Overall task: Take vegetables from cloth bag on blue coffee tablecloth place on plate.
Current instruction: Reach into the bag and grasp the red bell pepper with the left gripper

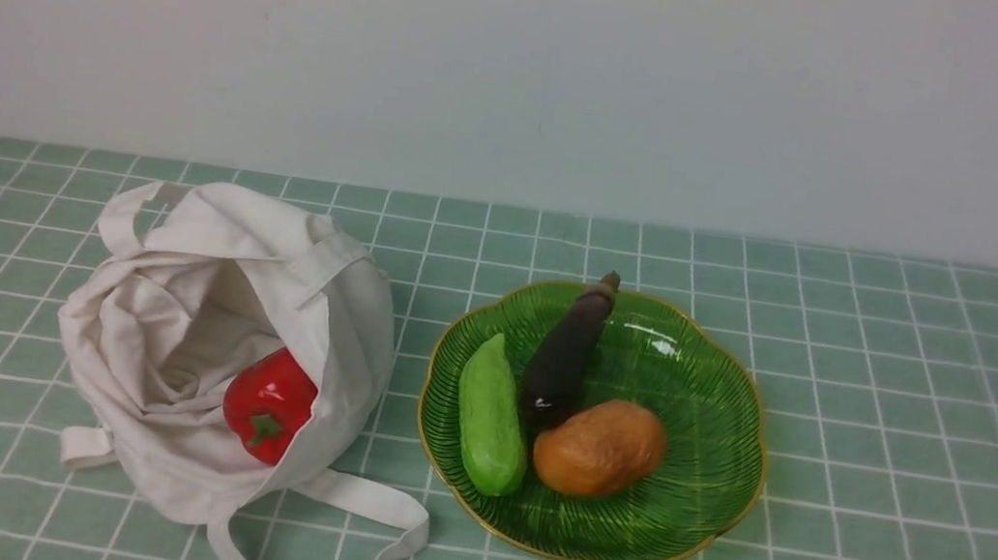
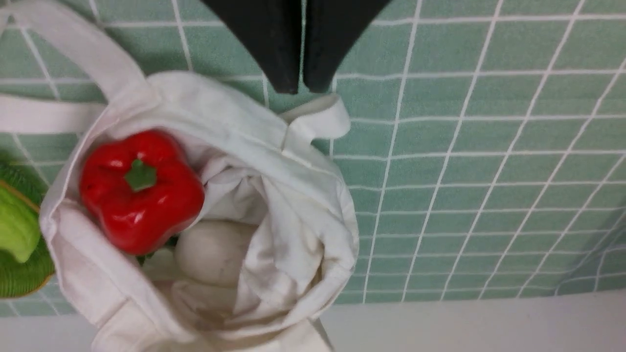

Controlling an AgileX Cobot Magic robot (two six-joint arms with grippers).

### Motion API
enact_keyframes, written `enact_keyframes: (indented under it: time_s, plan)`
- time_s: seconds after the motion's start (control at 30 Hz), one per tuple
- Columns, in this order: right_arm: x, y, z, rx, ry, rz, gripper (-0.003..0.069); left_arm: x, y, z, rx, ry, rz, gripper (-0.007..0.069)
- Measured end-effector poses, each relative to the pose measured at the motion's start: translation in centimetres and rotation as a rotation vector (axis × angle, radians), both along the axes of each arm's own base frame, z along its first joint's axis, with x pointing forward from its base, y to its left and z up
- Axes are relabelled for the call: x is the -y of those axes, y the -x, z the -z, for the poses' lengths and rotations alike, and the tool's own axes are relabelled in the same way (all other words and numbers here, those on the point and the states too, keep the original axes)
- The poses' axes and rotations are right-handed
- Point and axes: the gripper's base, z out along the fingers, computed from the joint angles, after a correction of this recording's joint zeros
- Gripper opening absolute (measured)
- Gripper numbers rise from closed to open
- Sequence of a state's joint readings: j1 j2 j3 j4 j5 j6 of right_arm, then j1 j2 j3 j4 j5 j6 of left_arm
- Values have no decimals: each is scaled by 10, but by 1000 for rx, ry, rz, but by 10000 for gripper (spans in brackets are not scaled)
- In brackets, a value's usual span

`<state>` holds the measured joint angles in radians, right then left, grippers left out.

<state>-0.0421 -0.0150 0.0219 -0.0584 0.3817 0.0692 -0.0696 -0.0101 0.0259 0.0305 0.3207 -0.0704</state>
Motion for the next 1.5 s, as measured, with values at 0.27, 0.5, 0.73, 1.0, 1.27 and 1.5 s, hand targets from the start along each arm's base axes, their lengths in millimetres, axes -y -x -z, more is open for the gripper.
enact_keyframes:
  time_s: [0.27,0.5,0.73,1.0,1.27,1.5]
  plan:
    - [0,0,0,0,0,0,-10,3,-3,-19,195,275,-8,-8]
    - [0,0,0,0,0,0,-10,-6,2,-54,523,497,-52,-8]
    - [0,0,0,0,0,0,-10,7,-21,-103,178,418,-2,-8]
    - [0,0,0,0,0,0,-10,24,-92,-90,-609,183,97,-8]
    - [0,0,0,0,0,0,-10,34,-156,-74,-806,105,205,-8]
    - [0,0,0,0,0,0,-10,42,-198,-53,-880,86,297,61]
